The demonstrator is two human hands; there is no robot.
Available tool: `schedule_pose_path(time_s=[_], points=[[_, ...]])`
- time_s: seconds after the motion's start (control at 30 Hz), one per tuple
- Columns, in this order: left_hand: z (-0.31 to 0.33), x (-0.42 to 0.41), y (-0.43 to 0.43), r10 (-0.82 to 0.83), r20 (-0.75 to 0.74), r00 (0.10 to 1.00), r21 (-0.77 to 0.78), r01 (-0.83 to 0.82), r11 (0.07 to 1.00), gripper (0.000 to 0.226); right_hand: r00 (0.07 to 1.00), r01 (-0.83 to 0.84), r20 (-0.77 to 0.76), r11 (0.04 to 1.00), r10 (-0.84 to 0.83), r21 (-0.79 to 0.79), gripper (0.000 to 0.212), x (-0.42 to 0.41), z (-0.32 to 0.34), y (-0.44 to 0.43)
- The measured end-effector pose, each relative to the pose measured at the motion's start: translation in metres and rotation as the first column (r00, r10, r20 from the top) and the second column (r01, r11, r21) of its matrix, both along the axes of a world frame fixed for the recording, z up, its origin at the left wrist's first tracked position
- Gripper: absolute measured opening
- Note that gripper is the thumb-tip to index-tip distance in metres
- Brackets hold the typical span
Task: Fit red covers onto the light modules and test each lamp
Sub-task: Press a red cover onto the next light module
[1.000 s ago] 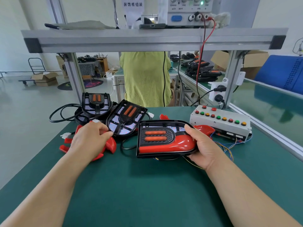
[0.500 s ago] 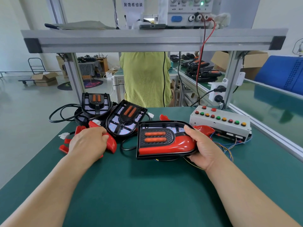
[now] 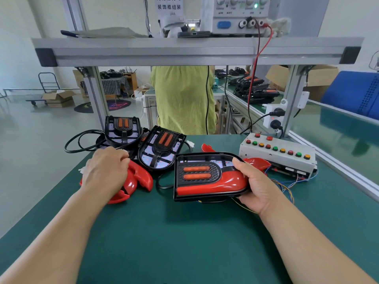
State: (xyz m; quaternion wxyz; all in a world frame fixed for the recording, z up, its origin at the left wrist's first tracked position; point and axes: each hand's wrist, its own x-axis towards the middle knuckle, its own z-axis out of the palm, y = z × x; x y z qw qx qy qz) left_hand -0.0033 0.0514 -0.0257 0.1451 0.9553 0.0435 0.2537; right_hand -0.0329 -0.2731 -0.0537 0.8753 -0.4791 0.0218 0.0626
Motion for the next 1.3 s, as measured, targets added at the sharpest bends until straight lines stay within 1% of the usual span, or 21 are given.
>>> schedule_pose_path(time_s=[0.1, 0.2, 0.3, 0.43, 0.5, 0.57, 0.67, 0.77, 0.83, 0.93, 1.0, 1.13, 1.2, 1.3], points=[[-0.009, 0.012, 0.007, -0.027, -0.091, 0.996, 0.137, 0.040, 0.990, 0.030, 1.000, -0.012, 0.008, 1.000, 0.012, 0.005, 0.031, 0.000, -0.001, 0.000], [-0.020, 0.020, 0.008, -0.079, -0.180, 0.980, 0.209, 0.117, 0.971, 0.041, 1.000, -0.010, 0.004, 1.000, 0.010, 0.007, 0.032, 0.001, -0.002, 0.001], [-0.025, 0.026, 0.006, -0.072, -0.259, 0.963, 0.245, 0.138, 0.960, 0.052, 1.000, -0.010, 0.004, 1.000, 0.010, 0.011, 0.026, 0.001, -0.003, 0.001], [-0.024, 0.030, 0.003, -0.072, -0.248, 0.966, 0.254, 0.136, 0.958, 0.046, 1.000, -0.014, 0.015, 1.000, 0.014, -0.008, 0.032, 0.002, -0.005, 0.001], [-0.023, 0.031, 0.003, -0.054, -0.261, 0.964, 0.270, 0.126, 0.954, 0.052, 1.000, -0.021, 0.023, 1.000, 0.021, -0.013, 0.027, 0.003, -0.006, 0.000], [-0.022, 0.032, 0.006, -0.064, -0.238, 0.969, 0.264, 0.128, 0.956, 0.055, 0.999, -0.024, 0.026, 1.000, 0.025, -0.014, 0.023, 0.003, -0.006, 0.000], [-0.020, 0.031, 0.012, -0.104, -0.178, 0.979, 0.238, 0.145, 0.960, 0.048, 0.999, -0.030, 0.038, 0.999, 0.030, -0.015, 0.021, 0.003, -0.006, -0.001], [-0.016, 0.027, 0.015, -0.130, -0.110, 0.985, 0.176, 0.148, 0.973, 0.037, 0.999, -0.014, 0.030, 1.000, 0.014, -0.007, 0.021, 0.003, -0.005, 0.000], [-0.009, 0.022, 0.015, -0.149, -0.038, 0.988, 0.106, 0.152, 0.983, 0.032, 1.000, 0.018, -0.008, 1.000, -0.018, 0.014, 0.022, 0.004, -0.005, 0.001], [0.005, 0.012, 0.014, -0.176, 0.065, 0.982, -0.018, 0.177, 0.984, 0.031, 0.996, 0.062, -0.066, 0.997, -0.060, 0.037, 0.036, 0.006, -0.006, 0.001], [0.011, 0.005, 0.009, -0.203, 0.128, 0.971, -0.100, 0.216, 0.971, 0.031, 0.993, 0.086, -0.089, 0.995, -0.082, 0.046, 0.037, 0.006, -0.006, 0.001], [0.012, -0.006, -0.005, -0.317, 0.221, 0.922, -0.211, 0.363, 0.908, 0.036, 0.991, 0.091, -0.099, 0.995, -0.087, 0.039, 0.035, 0.004, -0.004, 0.002], [0.011, -0.011, -0.013, -0.344, 0.246, 0.906, -0.277, 0.406, 0.871, 0.038, 0.992, 0.087, -0.100, 0.995, -0.083, 0.039, 0.035, 0.003, -0.004, 0.002], [0.011, -0.017, -0.026, -0.411, 0.289, 0.864, -0.351, 0.495, 0.795, 0.043, 0.992, 0.078, -0.102, 0.996, -0.074, 0.033, 0.035, 0.002, -0.003, 0.003]])
